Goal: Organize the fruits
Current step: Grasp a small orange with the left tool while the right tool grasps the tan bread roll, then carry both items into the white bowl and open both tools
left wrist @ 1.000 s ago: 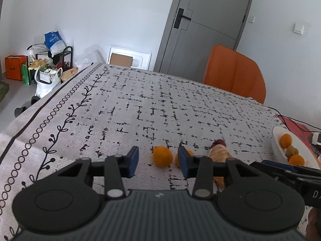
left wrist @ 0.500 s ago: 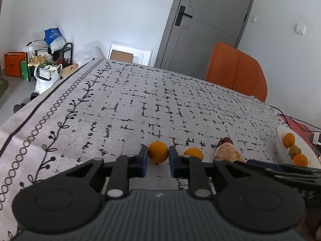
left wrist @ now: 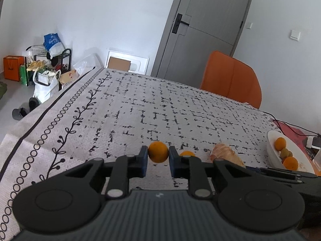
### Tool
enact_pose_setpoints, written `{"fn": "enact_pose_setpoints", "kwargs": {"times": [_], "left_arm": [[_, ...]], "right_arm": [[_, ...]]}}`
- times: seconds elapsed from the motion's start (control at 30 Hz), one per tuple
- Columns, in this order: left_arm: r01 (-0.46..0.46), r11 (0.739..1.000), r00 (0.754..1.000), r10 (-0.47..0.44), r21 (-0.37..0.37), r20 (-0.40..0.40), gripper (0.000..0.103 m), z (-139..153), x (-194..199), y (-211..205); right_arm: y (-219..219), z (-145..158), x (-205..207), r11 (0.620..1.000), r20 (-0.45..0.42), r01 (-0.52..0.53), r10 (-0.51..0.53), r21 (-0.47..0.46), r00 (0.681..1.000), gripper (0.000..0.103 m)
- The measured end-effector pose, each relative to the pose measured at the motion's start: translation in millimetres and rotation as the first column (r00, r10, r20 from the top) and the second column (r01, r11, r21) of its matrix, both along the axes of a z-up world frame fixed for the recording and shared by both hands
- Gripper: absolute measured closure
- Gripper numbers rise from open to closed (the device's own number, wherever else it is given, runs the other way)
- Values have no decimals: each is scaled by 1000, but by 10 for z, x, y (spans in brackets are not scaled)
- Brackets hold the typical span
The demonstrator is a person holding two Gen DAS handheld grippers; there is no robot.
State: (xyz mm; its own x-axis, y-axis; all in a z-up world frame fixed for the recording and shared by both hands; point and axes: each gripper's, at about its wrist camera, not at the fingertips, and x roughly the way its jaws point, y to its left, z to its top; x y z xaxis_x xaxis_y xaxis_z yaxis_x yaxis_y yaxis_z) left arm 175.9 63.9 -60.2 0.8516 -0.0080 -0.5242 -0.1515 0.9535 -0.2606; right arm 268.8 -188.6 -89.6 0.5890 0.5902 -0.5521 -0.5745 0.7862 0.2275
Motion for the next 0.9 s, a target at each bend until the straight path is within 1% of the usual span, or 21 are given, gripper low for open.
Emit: {"fn": "enact_pose_setpoints", "kwargs": {"times": [0.2, 0.47, 0.67, 0.9], "left_arm": [[38, 999, 999, -38, 2, 20, 83, 77, -11, -190], [101, 995, 994, -102, 14, 36, 83, 149, 25, -527], [145, 989, 988, -146, 20, 55, 83, 192, 77, -775], [202, 979, 977, -204, 33, 58, 83, 216, 133, -1078]], "right_arm": [[-219, 101, -57, 999, 22, 37, -37, 25, 999, 85], [-629, 232, -104, 992, 54, 113, -116, 58, 992, 85], [-916, 306, -157, 984, 86, 164, -170, 63, 982, 85], [-1252, 316, -189, 968, 97, 237, -244, 81, 965, 85]]}}
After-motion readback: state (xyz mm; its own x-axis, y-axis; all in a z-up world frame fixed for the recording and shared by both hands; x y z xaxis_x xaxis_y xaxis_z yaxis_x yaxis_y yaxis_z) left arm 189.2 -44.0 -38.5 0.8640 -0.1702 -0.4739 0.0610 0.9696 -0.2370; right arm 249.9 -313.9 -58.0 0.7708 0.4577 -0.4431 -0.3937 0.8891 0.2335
